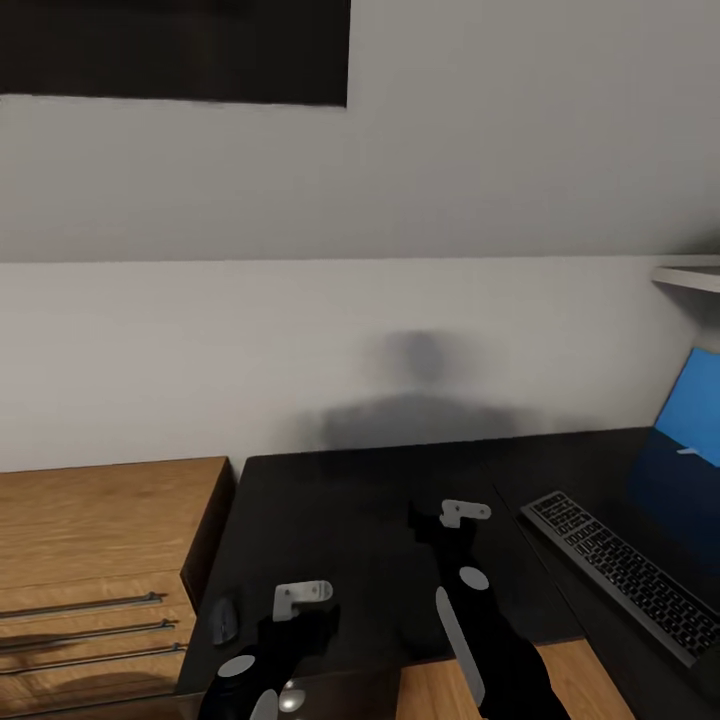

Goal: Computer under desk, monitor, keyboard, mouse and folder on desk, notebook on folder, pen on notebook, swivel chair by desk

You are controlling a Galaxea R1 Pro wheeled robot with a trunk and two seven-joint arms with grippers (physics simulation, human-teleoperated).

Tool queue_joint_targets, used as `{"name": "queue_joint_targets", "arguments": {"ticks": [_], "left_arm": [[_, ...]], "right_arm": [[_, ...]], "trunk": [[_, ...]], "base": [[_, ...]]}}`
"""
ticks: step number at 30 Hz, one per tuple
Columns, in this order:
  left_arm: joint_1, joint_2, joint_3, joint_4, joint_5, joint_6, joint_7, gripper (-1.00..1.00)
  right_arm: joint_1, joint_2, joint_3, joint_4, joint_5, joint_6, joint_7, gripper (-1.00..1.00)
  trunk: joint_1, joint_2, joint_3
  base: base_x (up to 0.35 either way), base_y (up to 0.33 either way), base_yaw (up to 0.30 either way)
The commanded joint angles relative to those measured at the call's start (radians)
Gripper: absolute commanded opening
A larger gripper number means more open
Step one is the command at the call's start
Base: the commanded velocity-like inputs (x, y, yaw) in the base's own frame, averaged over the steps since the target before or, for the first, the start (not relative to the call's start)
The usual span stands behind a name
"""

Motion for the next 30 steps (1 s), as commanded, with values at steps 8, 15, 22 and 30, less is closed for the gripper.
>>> {"name": "queue_joint_targets", "arguments": {"ticks": [8,15,22,30], "left_arm": [[-0.001,0.000,-0.004,-0.001,0.009,0.003,0.011,1.00],[-0.001,0.001,-0.005,-0.001,0.009,0.003,0.012,1.00],[-0.001,0.001,-0.005,-0.001,0.008,0.003,0.012,1.00],[-0.001,0.002,-0.005,-0.009,0.007,0.002,0.013,1.00]], "right_arm": [[-0.001,0.000,0.002,-0.002,-0.005,0.005,-0.006,1.00],[-0.001,0.000,0.002,-0.002,-0.006,0.005,-0.006,1.00],[-0.001,0.000,0.002,-0.002,-0.006,0.005,-0.006,1.00],[-0.001,0.000,0.002,-0.002,-0.005,0.005,-0.006,1.00]], "trunk": [[-0.031,0.055,0.024],[-0.057,0.104,0.046],[-0.084,0.153,0.068],[-0.115,0.209,0.093]], "base": [[0.000,0.000,0.000],[0.000,0.000,0.000],[0.000,0.000,0.000],[0.000,0.000,0.000]]}}
